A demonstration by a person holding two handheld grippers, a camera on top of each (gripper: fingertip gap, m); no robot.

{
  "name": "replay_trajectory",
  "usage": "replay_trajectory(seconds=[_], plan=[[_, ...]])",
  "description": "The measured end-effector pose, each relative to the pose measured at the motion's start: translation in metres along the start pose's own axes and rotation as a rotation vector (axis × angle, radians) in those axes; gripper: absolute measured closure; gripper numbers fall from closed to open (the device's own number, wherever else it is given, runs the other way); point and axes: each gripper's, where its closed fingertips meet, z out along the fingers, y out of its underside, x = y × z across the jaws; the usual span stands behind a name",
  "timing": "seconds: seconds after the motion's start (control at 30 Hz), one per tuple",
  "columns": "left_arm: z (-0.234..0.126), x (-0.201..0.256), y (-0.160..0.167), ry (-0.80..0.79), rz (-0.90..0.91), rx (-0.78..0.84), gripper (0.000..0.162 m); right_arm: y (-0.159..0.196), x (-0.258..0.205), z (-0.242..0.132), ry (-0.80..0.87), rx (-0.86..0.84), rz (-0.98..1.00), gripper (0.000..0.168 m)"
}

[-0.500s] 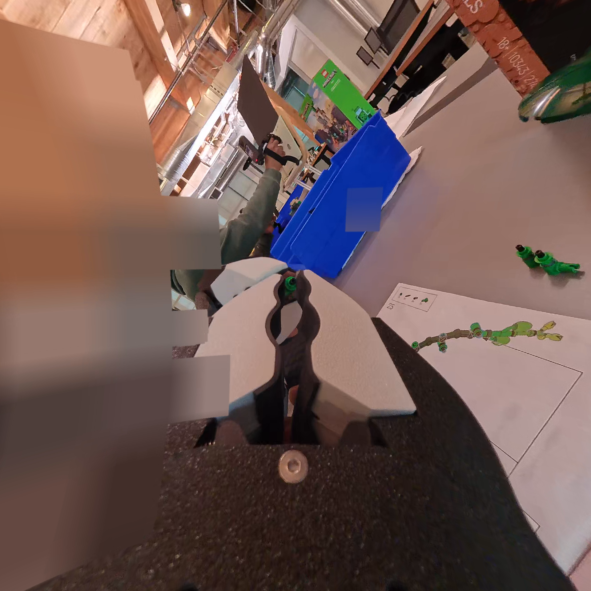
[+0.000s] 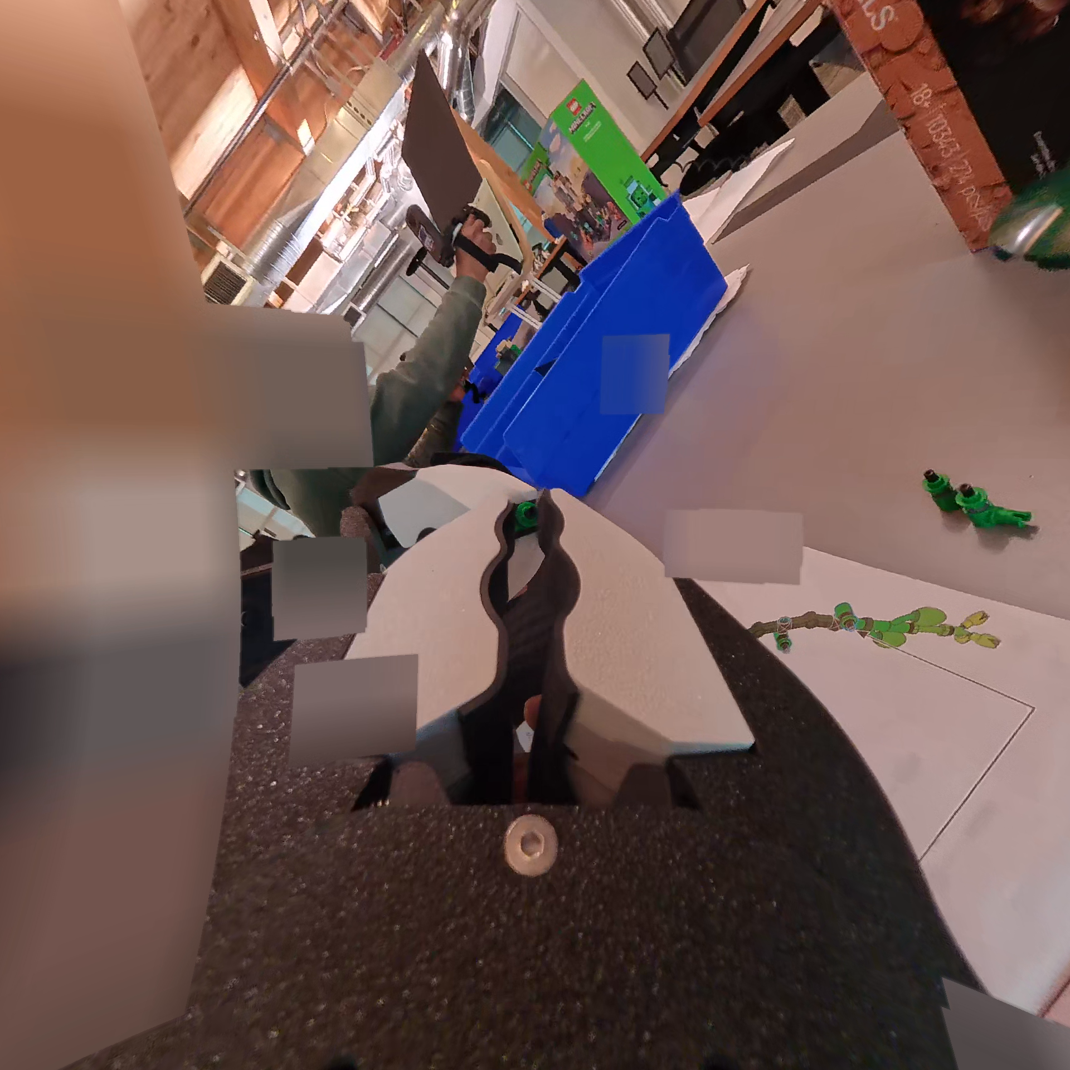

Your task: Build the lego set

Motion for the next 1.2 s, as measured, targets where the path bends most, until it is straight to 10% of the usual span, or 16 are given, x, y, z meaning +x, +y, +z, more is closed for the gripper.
replay_trajectory(seconds=[0.03,0.57,1.2], plan=[[-0.001,-0.001,0.000,0.000,-0.012,0.005,0.156,0.000,-0.001,0.001,0.006,-0.007,-0.018,0.161],[-0.012,-0.017,0.008,0.070,-0.543,0.134,0.156,-0.010,0.010,-0.036,0.122,-0.067,-0.652,0.153],[-0.005,-0.011,0.055,0.031,-0.667,-0.051,0.155,0.025,0.047,-0.050,0.071,-0.193,-0.794,0.156]])
